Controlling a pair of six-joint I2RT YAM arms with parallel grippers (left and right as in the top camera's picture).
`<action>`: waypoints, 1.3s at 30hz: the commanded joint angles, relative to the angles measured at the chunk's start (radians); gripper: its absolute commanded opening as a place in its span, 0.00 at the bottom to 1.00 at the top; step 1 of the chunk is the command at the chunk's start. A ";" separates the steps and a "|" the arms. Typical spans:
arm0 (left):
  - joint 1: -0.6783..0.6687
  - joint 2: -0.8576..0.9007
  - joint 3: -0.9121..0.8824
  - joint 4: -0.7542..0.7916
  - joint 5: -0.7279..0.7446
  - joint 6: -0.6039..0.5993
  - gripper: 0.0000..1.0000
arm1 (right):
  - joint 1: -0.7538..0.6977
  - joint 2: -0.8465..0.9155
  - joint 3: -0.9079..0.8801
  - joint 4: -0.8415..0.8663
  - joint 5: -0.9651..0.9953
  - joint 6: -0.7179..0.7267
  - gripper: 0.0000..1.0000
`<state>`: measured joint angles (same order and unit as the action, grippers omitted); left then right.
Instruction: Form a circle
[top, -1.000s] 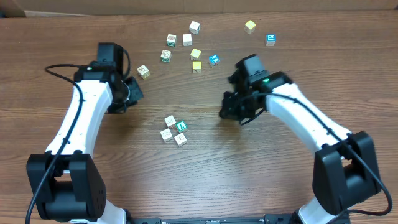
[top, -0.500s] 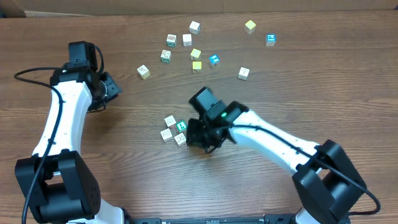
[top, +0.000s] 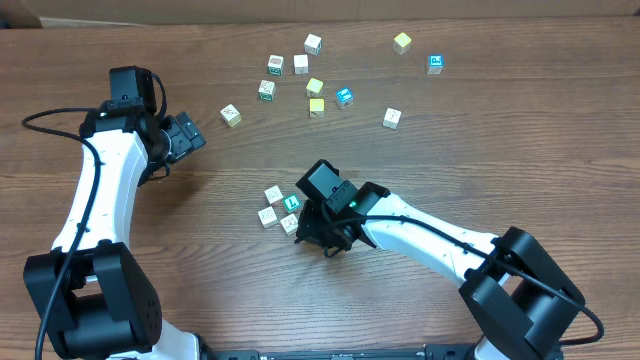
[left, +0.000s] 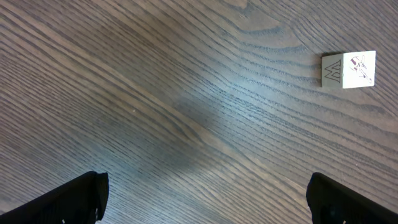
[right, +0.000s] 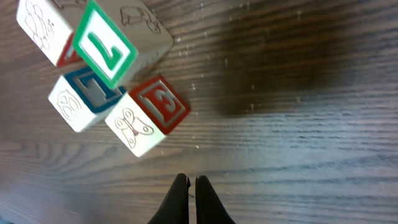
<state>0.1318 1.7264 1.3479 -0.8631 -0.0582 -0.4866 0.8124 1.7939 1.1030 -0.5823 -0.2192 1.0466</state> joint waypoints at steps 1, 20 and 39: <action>-0.001 0.007 0.016 0.004 -0.012 0.008 1.00 | -0.008 0.009 -0.005 0.042 0.038 0.027 0.04; -0.001 0.007 0.016 0.004 -0.012 0.008 1.00 | -0.031 0.079 -0.005 0.150 0.094 0.026 0.04; -0.001 0.007 0.016 0.004 -0.012 0.008 0.99 | -0.027 0.080 -0.005 0.192 0.030 -0.031 0.04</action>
<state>0.1318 1.7264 1.3479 -0.8627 -0.0586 -0.4866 0.7795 1.8732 1.1030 -0.3939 -0.1768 1.0245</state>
